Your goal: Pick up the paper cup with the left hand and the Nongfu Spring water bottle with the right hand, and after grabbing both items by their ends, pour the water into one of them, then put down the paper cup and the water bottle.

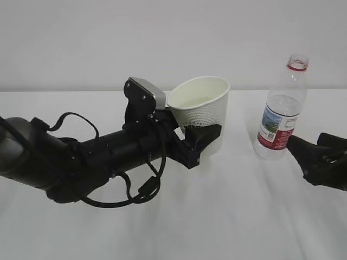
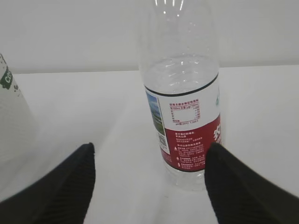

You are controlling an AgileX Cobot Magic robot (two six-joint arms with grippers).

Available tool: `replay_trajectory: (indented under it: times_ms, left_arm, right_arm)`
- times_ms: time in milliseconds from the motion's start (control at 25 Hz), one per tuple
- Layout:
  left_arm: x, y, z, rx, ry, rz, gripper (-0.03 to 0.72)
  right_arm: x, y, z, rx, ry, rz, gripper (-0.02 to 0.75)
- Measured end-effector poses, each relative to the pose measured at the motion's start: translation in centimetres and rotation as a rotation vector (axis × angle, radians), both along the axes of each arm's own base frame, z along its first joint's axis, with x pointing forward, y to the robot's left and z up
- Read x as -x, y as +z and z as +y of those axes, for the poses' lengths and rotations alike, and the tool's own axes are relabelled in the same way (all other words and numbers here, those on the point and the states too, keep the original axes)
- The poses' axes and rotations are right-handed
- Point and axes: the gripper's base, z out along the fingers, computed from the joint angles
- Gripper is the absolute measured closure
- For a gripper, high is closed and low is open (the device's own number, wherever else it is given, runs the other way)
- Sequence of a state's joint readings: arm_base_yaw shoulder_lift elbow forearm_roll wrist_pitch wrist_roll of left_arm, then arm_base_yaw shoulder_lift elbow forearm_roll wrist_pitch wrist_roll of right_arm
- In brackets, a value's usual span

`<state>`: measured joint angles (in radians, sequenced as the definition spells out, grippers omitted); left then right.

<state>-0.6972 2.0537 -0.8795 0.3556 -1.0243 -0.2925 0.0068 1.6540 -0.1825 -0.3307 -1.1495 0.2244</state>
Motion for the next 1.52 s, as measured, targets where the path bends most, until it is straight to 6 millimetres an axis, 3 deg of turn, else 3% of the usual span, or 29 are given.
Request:
replay_trajectory:
  times_ms: [880, 1520]
  left_arm:
    - [-5.8, 0.2, 7.9, 0.021, 0.250, -0.017, 0.169]
    - [-5.7, -2.1, 14.5, -0.046, 0.406, 0.022, 0.169]
  right_arm:
    - [0.0, 0.0, 0.0, 0.000, 0.000, 0.000, 0.190]
    - [0.0, 0.0, 0.0, 0.000, 0.000, 0.000, 0.190]
